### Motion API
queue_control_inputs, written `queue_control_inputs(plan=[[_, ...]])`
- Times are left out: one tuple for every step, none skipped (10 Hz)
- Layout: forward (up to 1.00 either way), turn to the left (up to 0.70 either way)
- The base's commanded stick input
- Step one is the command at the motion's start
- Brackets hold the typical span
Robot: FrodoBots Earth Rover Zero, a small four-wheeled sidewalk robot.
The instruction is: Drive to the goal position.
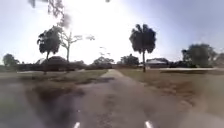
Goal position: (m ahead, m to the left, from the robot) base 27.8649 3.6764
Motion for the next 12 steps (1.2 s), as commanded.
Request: queue_control_inputs(plan=[[1.0,0.0],[1.0,0.0],[1.0,0.0],[1.0,0.0],[1.0,0.0],[1.0,0.0],[1.0,0.0],[1.0,0.0],[1.0,0.0],[1.0,0.0],[1.0,0.0],[1.0,0.0]])
